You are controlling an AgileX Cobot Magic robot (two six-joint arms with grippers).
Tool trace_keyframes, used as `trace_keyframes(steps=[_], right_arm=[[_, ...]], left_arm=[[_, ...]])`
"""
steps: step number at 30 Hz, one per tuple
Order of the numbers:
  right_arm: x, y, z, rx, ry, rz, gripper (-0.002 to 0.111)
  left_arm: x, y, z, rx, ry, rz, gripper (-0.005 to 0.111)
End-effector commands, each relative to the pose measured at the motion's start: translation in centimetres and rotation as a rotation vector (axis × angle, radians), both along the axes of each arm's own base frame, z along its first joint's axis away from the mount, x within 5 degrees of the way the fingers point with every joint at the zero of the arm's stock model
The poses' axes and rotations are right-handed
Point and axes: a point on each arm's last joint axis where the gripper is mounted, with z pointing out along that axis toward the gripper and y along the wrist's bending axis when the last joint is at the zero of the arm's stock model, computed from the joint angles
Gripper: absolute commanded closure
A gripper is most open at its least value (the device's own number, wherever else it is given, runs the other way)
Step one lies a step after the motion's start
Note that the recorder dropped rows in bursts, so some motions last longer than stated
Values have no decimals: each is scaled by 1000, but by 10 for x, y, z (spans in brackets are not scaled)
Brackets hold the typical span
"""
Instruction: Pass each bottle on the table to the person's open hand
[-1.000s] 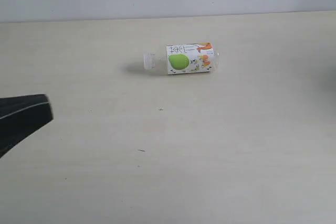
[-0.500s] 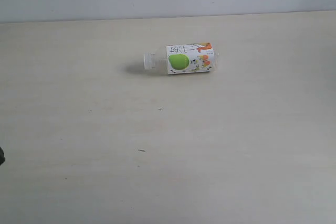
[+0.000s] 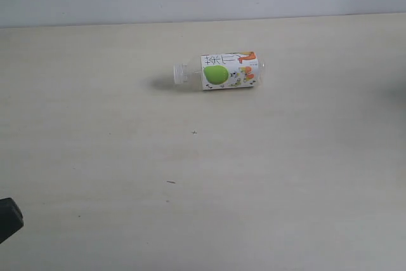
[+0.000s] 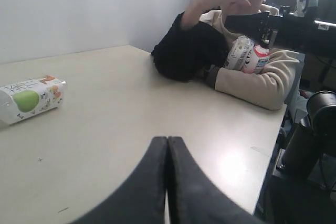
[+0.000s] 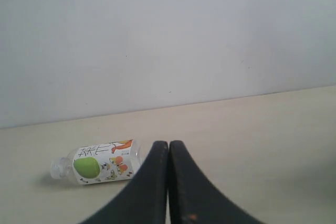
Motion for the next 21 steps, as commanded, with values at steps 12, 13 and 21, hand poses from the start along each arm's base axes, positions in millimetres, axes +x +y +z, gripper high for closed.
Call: trace_keyframes(steps=[12, 13, 21], right_arm=[[0, 0, -1, 2, 0, -5, 108], [0, 0, -1, 2, 0, -5, 108], [0, 0, -1, 2, 0, -5, 108]], left_arm=[[0, 1, 0, -8, 4, 5, 107], [0, 1, 0, -8, 4, 5, 107], [0, 1, 0, -9, 5, 4, 107]])
